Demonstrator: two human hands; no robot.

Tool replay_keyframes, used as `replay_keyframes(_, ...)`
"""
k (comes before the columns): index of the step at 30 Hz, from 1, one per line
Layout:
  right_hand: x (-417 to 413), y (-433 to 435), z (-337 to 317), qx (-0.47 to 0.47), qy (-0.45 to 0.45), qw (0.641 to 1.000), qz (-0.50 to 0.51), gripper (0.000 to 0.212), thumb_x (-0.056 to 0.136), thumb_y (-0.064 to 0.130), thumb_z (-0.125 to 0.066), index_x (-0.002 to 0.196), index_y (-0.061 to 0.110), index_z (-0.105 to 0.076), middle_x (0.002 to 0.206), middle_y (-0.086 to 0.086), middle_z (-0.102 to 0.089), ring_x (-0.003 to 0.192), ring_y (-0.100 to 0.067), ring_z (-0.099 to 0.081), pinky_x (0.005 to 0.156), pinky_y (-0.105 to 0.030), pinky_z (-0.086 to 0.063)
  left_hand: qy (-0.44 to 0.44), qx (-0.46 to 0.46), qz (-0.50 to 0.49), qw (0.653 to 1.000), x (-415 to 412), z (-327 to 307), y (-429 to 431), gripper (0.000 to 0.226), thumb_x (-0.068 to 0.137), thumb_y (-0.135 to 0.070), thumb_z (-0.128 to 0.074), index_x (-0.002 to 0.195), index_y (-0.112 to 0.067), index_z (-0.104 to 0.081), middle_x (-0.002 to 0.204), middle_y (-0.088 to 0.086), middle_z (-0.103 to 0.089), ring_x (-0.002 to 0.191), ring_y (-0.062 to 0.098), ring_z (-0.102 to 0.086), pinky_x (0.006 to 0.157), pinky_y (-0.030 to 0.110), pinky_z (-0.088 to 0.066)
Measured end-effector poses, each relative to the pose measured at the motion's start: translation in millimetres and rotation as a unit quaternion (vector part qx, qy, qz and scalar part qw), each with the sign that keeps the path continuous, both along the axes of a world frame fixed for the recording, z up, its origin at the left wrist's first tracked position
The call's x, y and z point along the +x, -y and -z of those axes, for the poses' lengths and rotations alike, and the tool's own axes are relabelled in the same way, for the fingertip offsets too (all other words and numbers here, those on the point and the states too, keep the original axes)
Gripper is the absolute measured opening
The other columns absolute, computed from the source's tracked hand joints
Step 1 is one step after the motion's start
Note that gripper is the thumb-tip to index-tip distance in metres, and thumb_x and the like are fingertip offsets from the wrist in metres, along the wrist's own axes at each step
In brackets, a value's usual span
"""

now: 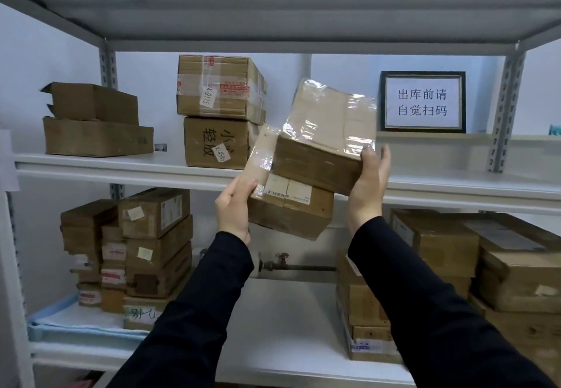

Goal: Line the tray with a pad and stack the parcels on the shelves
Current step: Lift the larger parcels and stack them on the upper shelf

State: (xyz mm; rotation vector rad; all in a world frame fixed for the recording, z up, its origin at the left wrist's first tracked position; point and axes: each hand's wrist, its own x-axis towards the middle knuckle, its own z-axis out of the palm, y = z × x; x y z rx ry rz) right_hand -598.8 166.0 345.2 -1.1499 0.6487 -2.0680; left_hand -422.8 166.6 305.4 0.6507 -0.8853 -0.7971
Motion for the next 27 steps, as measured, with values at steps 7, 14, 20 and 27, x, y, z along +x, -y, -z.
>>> replay_keyframes(7,-2,20,-37,-0.035,-0.088,0.995,0.013,0.079,0.087,0.07,-0.033,0.151,0.025,-0.023,0.155,0.007,-0.029,0.141,-0.011,-0.029,0.115,-0.03,-0.024,-0.087,0.091,-0.01,0.992,-19,-44,21,0.031,0.062,-0.043,-0.078,0.08,-0.018,-0.073,0.096,0.003,-0.07,0.099,0.027,-0.065,0.087,0.041,-0.052)
replay_keyframes(14,-7,50,-46,-0.015,-0.142,0.99,-0.014,0.07,0.086,0.071,-0.038,0.141,0.028,-0.041,0.139,0.007,-0.053,0.128,-0.017,-0.05,0.096,-0.031,-0.041,-0.087,0.128,-0.054,0.987,-33,-70,36,0.05,0.069,-0.064,-0.065,0.068,-0.017,-0.046,0.088,0.003,-0.048,0.081,0.021,-0.047,0.071,0.035,-0.043)
replay_keyframes(20,-5,69,-57,-0.02,-0.172,0.984,-0.051,0.05,0.1,0.04,-0.04,0.146,0.023,-0.031,0.142,0.016,-0.044,0.128,-0.002,-0.044,0.108,-0.033,-0.037,0.057,0.042,-0.121,0.99,-44,-62,45,0.071,0.084,-0.063,-0.051,0.139,-0.02,-0.037,0.138,-0.003,-0.04,0.128,0.013,-0.035,0.101,0.033,-0.03)
replay_keyframes(27,-1,89,-59,-0.034,-0.237,0.965,-0.106,0.061,0.102,0.026,-0.038,0.152,0.029,-0.003,0.159,0.004,-0.016,0.143,-0.014,-0.025,0.116,-0.041,-0.029,0.2,0.092,-0.265,0.939,-50,-66,60,0.094,0.074,-0.048,-0.072,0.146,-0.027,-0.015,0.149,0.009,-0.027,0.134,0.033,-0.025,0.107,0.042,-0.027)
